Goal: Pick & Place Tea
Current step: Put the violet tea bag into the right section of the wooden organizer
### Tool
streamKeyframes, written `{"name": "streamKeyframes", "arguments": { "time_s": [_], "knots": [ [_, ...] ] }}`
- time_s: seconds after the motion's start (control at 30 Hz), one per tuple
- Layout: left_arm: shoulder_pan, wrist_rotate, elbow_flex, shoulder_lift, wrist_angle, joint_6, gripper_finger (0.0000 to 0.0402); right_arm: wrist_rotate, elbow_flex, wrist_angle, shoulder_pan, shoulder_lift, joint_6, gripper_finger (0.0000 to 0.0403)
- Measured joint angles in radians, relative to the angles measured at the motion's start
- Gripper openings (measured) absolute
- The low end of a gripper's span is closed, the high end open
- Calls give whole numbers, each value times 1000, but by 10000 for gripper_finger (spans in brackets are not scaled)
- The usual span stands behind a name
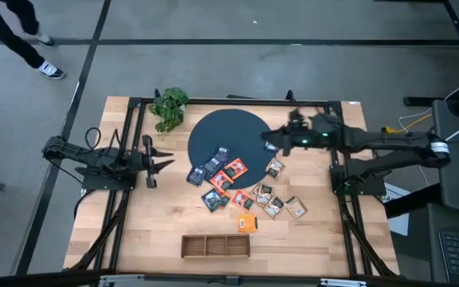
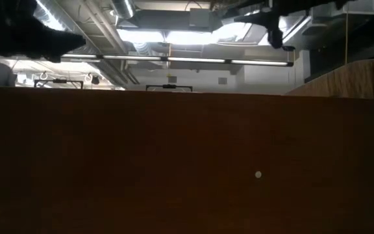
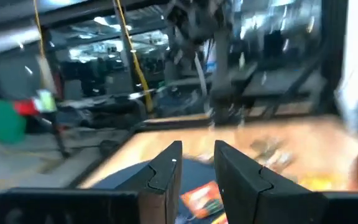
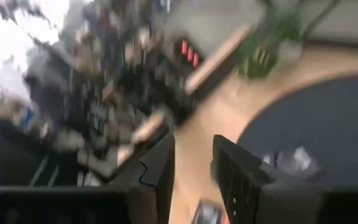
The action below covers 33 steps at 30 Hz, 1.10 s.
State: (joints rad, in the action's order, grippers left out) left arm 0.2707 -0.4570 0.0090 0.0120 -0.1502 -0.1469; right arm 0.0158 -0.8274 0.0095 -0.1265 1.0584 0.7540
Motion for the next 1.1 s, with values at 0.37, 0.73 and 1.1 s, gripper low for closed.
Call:
{"name": "streamKeyframes", "arguments": {
  "time_s": [0.37, 0.73, 1.1],
  "knots": [
    [0, 38, 0, 0, -313, 551, 93, 6, -217, -282, 49, 163, 13, 112],
    [2, -78, 64, 37, -260, 727, 93, -75, -229, -311, 201, 339, 32, 112],
    [2, 82, 358, 445, 206, 763, 93, -153, -229, -307, 318, 475, 107, 112]
  ]
}}
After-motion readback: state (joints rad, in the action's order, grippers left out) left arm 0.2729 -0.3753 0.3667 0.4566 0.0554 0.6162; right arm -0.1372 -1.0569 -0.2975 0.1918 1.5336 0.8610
